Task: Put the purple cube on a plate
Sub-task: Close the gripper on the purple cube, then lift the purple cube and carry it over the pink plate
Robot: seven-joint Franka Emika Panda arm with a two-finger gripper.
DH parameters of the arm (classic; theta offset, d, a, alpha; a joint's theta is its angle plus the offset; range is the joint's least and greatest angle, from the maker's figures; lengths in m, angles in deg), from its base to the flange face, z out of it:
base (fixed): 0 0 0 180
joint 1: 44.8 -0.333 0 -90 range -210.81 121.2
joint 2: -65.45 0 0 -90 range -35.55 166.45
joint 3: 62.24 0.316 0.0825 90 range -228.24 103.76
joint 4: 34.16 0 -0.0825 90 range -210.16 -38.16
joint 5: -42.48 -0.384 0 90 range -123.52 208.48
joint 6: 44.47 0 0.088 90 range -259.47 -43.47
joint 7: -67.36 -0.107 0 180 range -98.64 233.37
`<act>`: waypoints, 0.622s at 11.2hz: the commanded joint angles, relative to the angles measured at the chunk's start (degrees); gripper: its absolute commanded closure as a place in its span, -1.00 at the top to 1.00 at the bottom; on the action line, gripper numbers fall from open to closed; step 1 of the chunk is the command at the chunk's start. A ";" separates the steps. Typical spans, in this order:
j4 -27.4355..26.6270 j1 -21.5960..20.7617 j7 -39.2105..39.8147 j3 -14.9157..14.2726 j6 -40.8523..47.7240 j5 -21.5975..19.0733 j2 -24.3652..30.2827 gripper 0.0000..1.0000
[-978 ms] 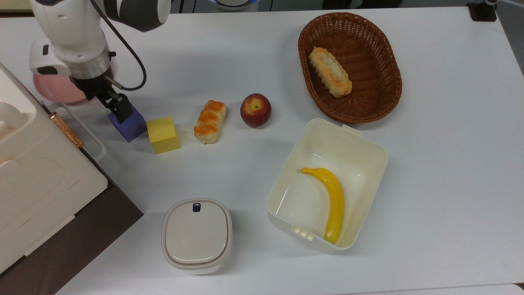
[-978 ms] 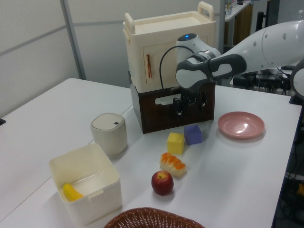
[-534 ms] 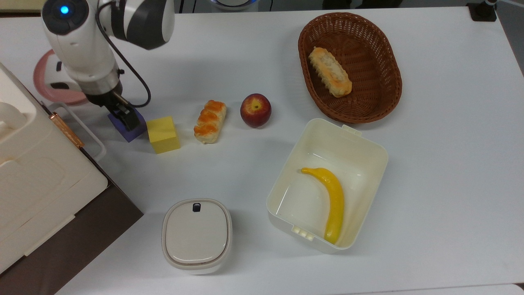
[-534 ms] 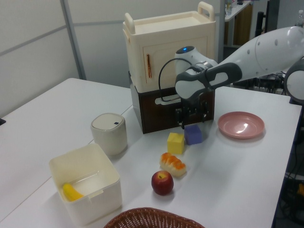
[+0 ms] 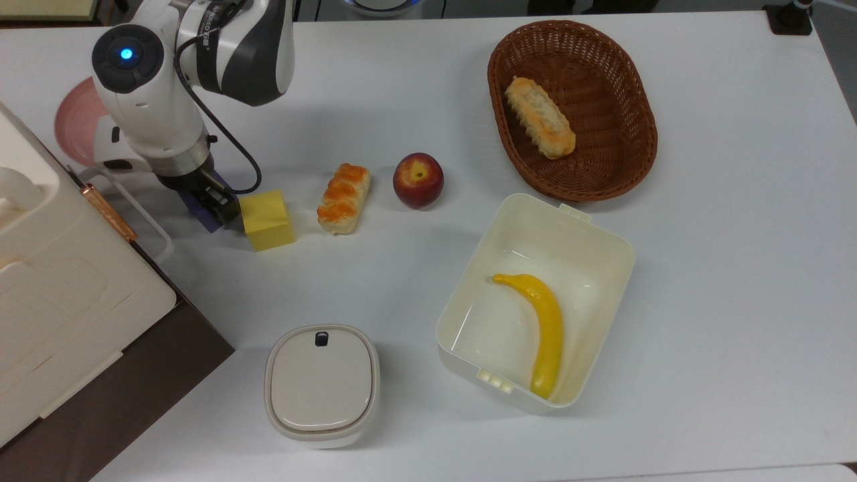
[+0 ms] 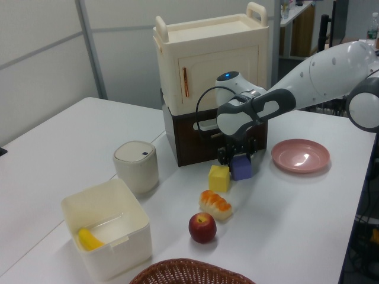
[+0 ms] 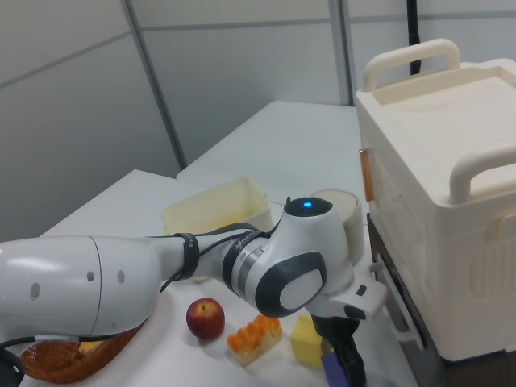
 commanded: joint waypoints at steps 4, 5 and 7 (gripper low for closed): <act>-6.42 3.34 16.17 -0.73 -1.51 -0.24 7.44 0.17; -6.51 3.61 17.14 -0.73 -1.42 -0.24 8.15 0.22; -6.43 4.84 19.95 -0.73 -1.25 -1.37 9.20 0.23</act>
